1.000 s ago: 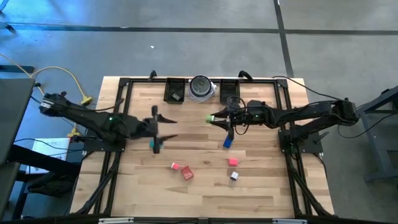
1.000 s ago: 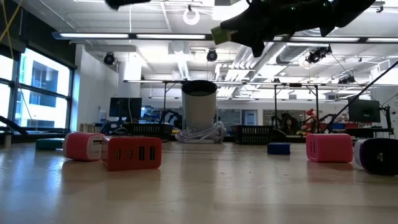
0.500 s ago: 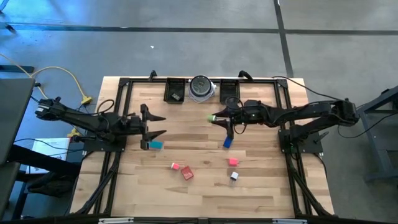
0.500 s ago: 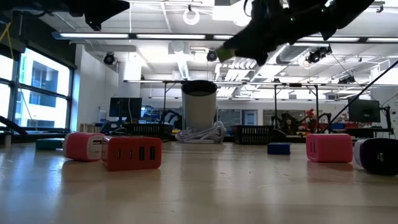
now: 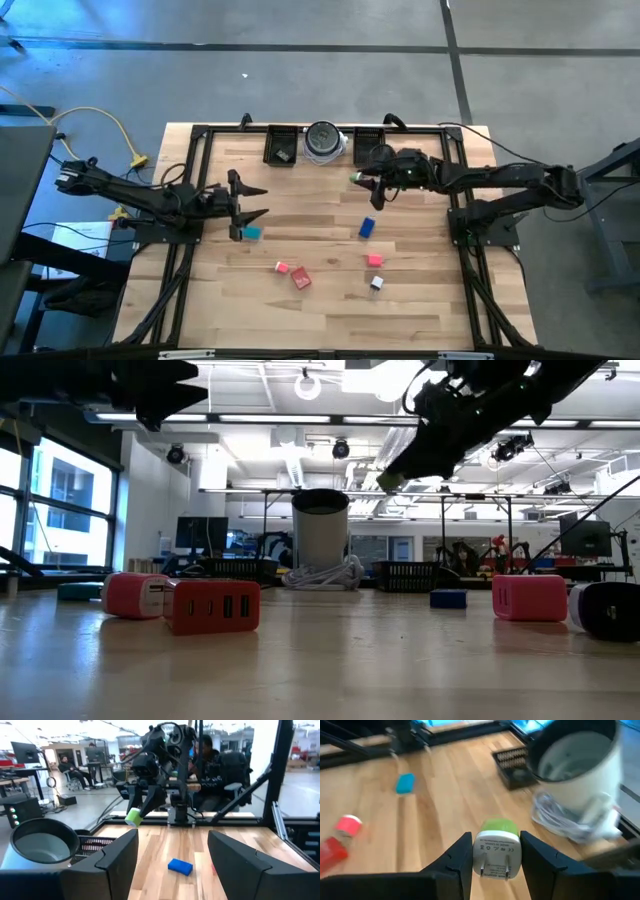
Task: Pick & Place Office items
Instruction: Put the green charger adapter into the right black basket
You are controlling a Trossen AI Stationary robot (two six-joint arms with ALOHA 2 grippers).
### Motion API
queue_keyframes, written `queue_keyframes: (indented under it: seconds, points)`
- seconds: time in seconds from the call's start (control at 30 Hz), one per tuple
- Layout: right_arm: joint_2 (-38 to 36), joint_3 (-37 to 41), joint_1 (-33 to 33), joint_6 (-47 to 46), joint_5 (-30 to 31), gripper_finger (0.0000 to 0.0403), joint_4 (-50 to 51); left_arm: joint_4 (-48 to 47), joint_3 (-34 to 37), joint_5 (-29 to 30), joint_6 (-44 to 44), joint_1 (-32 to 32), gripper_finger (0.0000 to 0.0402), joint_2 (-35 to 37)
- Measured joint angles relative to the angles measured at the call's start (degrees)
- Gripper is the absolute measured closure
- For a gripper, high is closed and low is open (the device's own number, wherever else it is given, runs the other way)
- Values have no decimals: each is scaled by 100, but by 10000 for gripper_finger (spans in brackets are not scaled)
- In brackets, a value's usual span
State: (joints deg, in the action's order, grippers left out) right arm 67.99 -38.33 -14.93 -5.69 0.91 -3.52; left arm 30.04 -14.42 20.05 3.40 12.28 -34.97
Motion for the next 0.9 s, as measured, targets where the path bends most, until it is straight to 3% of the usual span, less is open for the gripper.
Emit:
queue_keyframes:
  seconds: [0.13,0.37,0.9]
  points:
    - [-83,0,-210,35,55,282,238,505,270,2,-2,-82,169,-1]
    - [-81,0,-628,444,408,282,619,562,306,-238,-41,-101,169,1]
    - [262,-2,-1813,811,-422,282,707,538,308,-259,-195,-104,169,-280]
